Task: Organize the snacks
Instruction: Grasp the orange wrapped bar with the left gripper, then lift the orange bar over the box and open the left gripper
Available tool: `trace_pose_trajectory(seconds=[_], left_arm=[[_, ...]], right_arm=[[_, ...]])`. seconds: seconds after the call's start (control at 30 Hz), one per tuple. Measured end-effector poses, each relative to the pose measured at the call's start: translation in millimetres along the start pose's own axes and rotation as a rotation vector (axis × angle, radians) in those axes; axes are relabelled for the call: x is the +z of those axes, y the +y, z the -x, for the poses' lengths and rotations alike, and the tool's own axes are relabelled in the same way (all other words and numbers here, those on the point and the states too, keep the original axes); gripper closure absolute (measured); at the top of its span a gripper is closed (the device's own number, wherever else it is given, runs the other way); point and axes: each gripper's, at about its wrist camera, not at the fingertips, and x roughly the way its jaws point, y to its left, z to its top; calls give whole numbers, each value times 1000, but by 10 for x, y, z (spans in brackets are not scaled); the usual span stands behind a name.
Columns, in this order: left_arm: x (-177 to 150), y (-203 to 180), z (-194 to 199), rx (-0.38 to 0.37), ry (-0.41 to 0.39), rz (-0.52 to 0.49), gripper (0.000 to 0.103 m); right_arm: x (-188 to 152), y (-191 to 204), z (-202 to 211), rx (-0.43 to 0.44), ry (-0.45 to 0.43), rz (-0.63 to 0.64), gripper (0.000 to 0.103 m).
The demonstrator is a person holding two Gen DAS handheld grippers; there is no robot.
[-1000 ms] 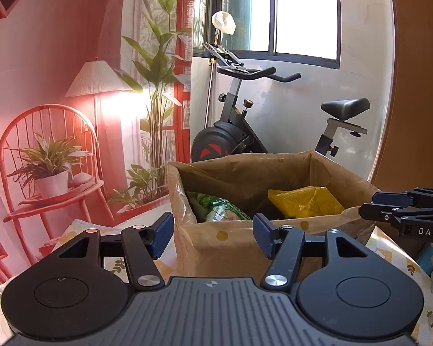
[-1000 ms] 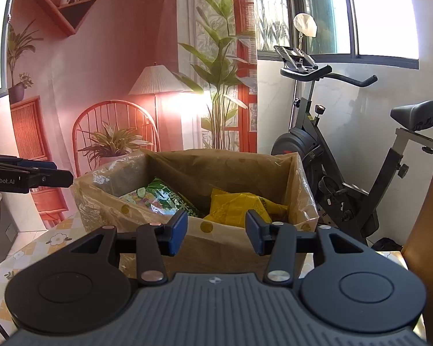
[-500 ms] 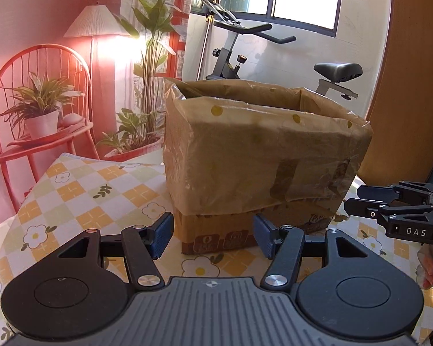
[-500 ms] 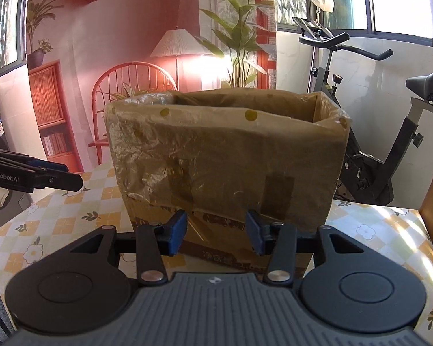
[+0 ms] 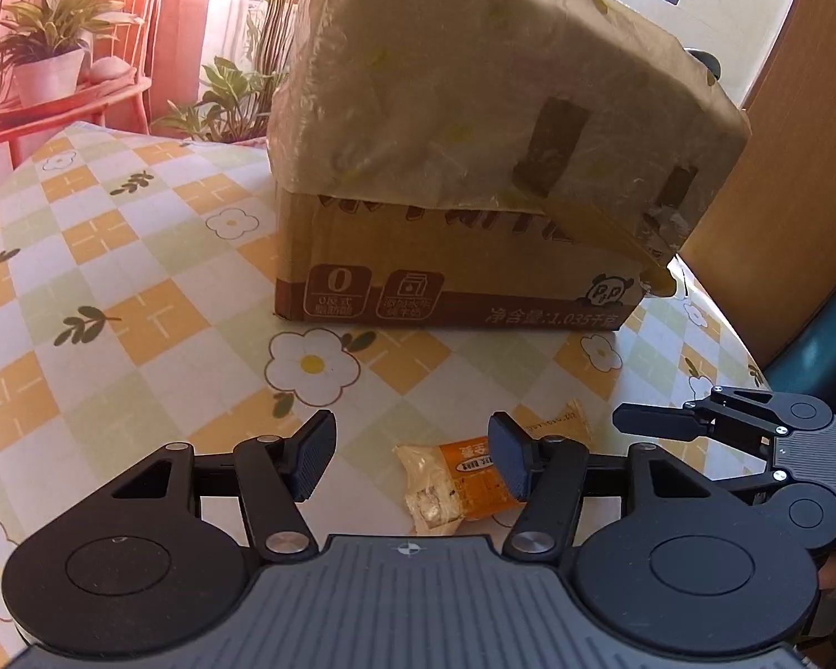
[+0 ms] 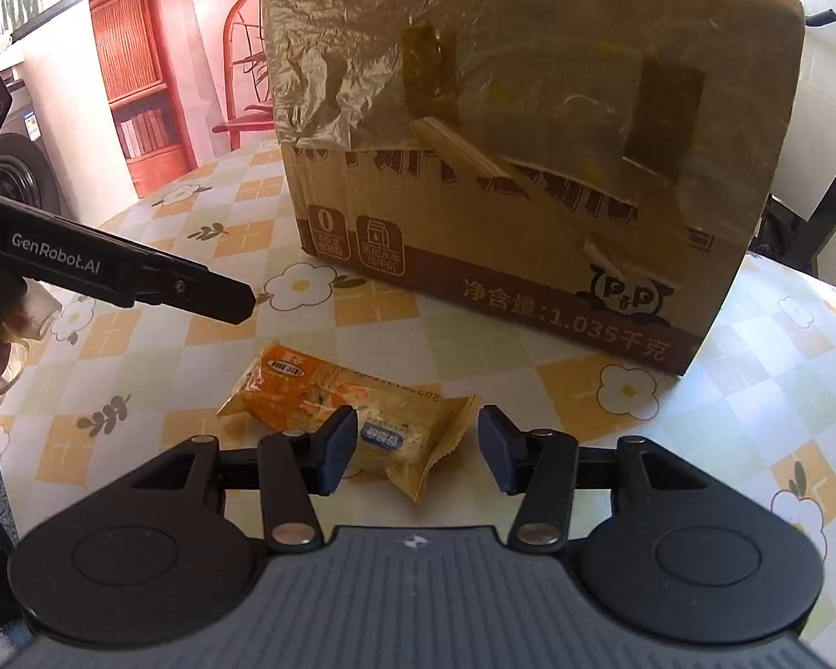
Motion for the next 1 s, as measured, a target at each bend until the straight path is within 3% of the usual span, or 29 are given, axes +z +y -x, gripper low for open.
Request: trace_pose_trajectory(seconds=[0.1,0.4,0.63,0.67,1.0], left_arm=[[-71,-10,-107,-40,21,46,40],[-174,-92,-312,-30,70,71,40],[-207,-159,-350,-55,61,54,45],[-208,-160,-346,-55,61,55,46],[14,-233,-108,-69,-9,17,50]], right_arm=[[-55,12,-54,-1,12,8,47],[-121,19,-177,36,20,5,47],[-143,10,-142,44,1,-3,61],[-143,17,-138,45,4,-1,70],[40,29,83,9,-60,14,72]])
